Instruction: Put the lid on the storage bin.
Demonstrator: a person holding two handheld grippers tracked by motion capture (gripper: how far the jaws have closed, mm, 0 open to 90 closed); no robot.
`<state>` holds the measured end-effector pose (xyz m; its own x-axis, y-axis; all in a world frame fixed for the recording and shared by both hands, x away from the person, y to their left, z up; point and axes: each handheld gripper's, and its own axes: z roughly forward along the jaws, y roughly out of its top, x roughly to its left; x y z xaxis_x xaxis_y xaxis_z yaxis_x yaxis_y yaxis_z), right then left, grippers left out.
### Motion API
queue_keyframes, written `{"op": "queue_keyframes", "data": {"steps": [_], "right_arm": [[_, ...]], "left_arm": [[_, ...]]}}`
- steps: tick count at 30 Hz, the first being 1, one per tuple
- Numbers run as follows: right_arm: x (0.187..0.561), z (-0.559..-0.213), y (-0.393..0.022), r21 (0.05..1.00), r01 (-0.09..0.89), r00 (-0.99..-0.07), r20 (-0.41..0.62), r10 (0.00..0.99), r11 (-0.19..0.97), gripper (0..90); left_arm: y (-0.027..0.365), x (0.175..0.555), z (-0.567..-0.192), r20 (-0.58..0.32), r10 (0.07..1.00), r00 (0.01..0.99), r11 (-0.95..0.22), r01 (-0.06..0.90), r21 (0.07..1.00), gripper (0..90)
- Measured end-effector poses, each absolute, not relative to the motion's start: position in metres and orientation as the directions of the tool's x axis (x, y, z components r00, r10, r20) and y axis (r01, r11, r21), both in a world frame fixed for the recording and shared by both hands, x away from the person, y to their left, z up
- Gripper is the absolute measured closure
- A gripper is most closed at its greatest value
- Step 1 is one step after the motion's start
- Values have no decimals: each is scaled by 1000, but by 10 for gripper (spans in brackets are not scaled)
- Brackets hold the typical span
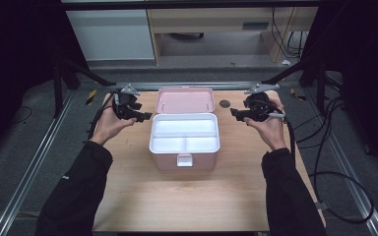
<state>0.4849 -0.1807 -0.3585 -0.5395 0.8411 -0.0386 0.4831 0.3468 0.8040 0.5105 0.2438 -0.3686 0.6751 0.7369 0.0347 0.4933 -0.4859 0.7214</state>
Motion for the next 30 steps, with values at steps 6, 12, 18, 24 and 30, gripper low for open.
{"op": "queue_keyframes", "data": {"steps": [6,12,18,24,30], "right_arm": [[498,-362,-174,809,492,-524,-21,851,323,422],[510,-360,-161,798,498,-532,-28,846,339,411],[526,-365,-147,813,462,-535,-64,843,355,415],[541,-372,-137,807,483,-539,-31,842,339,409],[551,-382,-128,809,488,-555,-1,832,327,421]], "left_arm": [[244,518,-371,2,756,655,-432,496,753,365],[242,529,-370,15,770,637,-432,505,747,360],[237,536,-371,8,775,632,-406,489,772,361],[232,544,-381,12,772,635,-411,485,772,361],[225,554,-382,29,777,629,-430,498,753,359]]}}
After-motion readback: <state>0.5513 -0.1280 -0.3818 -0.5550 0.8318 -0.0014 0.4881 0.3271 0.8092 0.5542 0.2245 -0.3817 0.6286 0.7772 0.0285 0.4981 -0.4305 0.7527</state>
